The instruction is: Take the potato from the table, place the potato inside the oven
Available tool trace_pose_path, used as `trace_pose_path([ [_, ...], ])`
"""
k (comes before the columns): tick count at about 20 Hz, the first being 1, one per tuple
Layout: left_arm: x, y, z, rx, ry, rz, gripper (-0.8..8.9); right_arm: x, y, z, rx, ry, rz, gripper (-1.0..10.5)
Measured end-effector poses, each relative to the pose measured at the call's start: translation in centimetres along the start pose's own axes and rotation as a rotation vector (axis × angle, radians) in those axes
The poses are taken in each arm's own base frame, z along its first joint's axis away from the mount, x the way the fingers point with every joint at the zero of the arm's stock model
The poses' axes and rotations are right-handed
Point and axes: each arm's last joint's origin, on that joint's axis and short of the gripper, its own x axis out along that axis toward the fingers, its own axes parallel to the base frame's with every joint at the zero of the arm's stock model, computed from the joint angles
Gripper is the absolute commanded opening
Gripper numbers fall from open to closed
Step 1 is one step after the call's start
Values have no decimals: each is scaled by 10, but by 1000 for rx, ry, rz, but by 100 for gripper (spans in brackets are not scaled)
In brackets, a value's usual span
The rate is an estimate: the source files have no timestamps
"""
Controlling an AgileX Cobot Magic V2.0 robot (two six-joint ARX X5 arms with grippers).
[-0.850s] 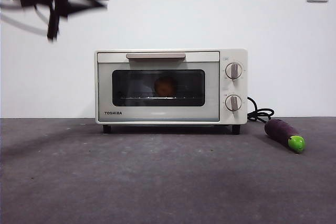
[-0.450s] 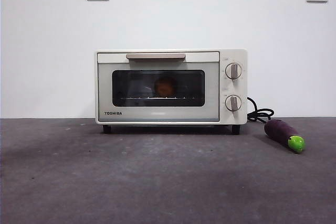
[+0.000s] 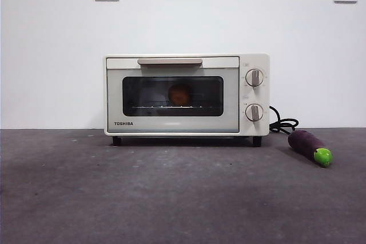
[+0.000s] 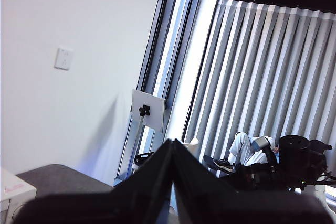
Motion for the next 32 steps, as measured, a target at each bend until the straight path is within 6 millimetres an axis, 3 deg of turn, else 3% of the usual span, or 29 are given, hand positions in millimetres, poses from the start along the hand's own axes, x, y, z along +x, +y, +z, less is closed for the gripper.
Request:
trace_pose_path([
  [7, 3, 7, -4, 140, 35, 29, -4, 0, 0, 0, 0, 0, 0, 32],
  [10, 5, 22, -18, 183, 137, 158, -4, 0, 0, 0, 0, 0, 0, 32],
  [14, -6, 52, -51, 181, 415, 640, -4, 0, 0, 0, 0, 0, 0, 32],
  [16, -19, 65, -74, 192, 569, 912, -4, 0, 0, 0, 0, 0, 0, 32],
  [18, -35, 73, -96, 255, 614, 1180, -4, 0, 0, 0, 0, 0, 0, 32],
  [21, -56, 70, -110, 368, 341, 1484, -4, 0, 0, 0, 0, 0, 0, 32],
  [24, -75, 65, -127, 366, -3, 1624, -4, 0, 0, 0, 0, 0, 0, 32],
  [26, -81, 70, -145, 325, -104, 1587, -4, 0, 0, 0, 0, 0, 0, 32],
  [30, -88, 88, -186, 225, -118, 1520, -4, 0, 0, 0, 0, 0, 0, 32],
  [32, -88, 94, -201, 174, -135, 1407, -4, 0, 0, 0, 0, 0, 0, 32],
])
